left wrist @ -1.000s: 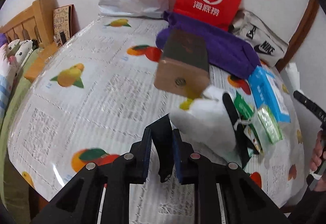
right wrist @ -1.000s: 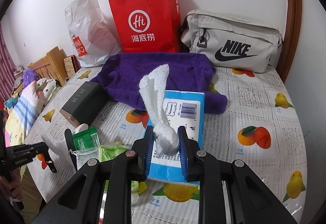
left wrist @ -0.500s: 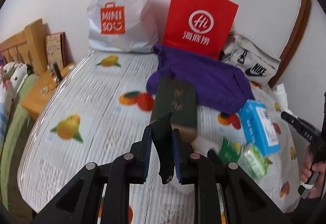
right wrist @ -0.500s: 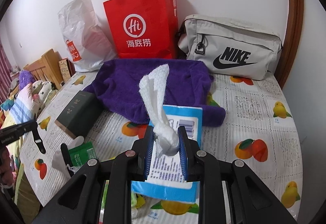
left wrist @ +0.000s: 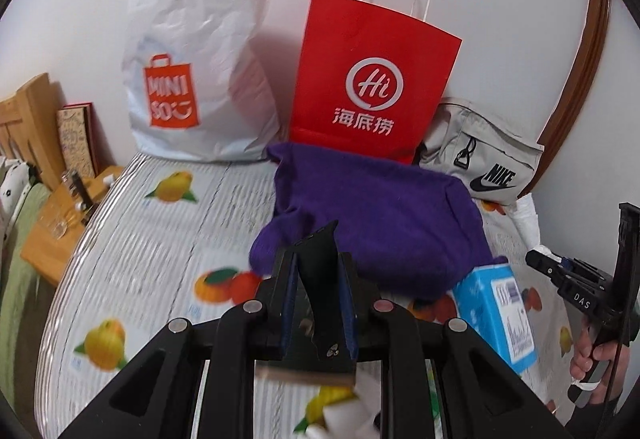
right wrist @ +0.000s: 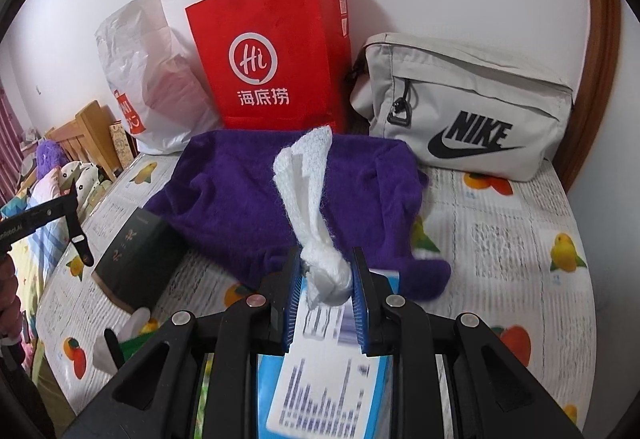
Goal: Organize soft objects
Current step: 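Carry the tissue in the right tool while the left tool carries the strap to the purple towel, then open both tools to drop tissue and strap onto the purple towel, then grasp the green wet-wipes pack with the right tool while the left tool returns to the pile, then close the left tool on the white glove, then lift the white glove with the left tool while the right tool carries the wipes toward the towel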
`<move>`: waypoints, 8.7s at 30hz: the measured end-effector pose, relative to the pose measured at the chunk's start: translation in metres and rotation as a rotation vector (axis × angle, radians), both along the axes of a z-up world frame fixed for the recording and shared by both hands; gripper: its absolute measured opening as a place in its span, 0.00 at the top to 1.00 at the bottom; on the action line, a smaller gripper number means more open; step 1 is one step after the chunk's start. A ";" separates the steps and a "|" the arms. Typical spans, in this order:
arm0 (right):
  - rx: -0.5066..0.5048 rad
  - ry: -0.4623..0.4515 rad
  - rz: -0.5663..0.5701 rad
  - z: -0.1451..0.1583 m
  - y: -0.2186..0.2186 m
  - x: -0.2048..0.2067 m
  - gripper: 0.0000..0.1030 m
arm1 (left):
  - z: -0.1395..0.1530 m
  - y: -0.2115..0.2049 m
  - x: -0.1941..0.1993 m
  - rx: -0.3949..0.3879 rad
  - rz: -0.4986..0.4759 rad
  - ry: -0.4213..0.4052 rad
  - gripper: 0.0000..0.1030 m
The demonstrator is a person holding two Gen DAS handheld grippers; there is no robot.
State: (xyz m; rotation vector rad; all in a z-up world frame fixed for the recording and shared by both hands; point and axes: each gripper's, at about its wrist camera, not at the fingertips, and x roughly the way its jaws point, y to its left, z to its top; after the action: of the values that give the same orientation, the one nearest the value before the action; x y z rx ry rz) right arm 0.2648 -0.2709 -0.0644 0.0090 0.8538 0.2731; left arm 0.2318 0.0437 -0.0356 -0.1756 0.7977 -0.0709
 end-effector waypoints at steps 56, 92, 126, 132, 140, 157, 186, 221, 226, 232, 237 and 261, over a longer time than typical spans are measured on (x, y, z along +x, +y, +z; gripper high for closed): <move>-0.108 0.139 0.073 -0.063 0.012 0.131 0.36 | -0.077 -0.021 0.205 -0.005 0.026 0.263 0.51; 0.085 0.148 0.102 -0.051 0.039 -0.133 0.23 | -0.070 0.025 -0.086 -0.007 -0.014 0.161 0.37; 0.011 -0.005 -0.012 -0.054 -0.001 -0.189 0.48 | -0.105 -0.026 -0.118 -0.067 -0.261 0.128 0.30; -0.015 0.058 -0.090 -0.077 -0.025 -0.195 0.48 | -0.114 -0.029 -0.116 -0.031 -0.257 0.128 0.76; -0.050 0.078 -0.104 -0.092 -0.026 -0.192 0.48 | -0.104 -0.011 -0.132 -0.115 -0.281 0.104 0.87; -0.056 0.078 -0.099 -0.084 -0.011 -0.191 0.48 | -0.064 0.010 -0.142 -0.182 -0.267 0.038 0.87; -0.047 0.027 -0.083 -0.059 -0.009 -0.193 0.48 | -0.049 0.038 -0.160 -0.320 -0.264 -0.029 0.92; -0.052 0.039 -0.065 -0.051 -0.006 -0.174 0.48 | -0.095 0.011 -0.122 0.056 -0.181 0.101 0.81; -0.060 -0.006 -0.052 -0.033 -0.006 -0.175 0.48 | -0.085 0.011 -0.122 0.018 -0.199 0.070 0.86; -0.067 -0.041 -0.059 -0.017 -0.010 -0.157 0.48 | -0.052 0.016 -0.118 -0.052 -0.197 0.003 0.86; -0.066 -0.064 -0.053 -0.010 -0.010 -0.141 0.48 | -0.028 0.017 -0.116 -0.053 -0.191 -0.047 0.86; -0.050 -0.077 -0.052 0.011 -0.004 -0.060 0.48 | -0.002 0.014 -0.038 -0.119 -0.085 -0.049 0.86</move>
State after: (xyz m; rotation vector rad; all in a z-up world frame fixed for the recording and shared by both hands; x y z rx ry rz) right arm 0.2052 -0.2744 -0.0533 -0.0257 0.7825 0.2016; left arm 0.1935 0.0578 -0.0381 -0.2514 0.7519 -0.2023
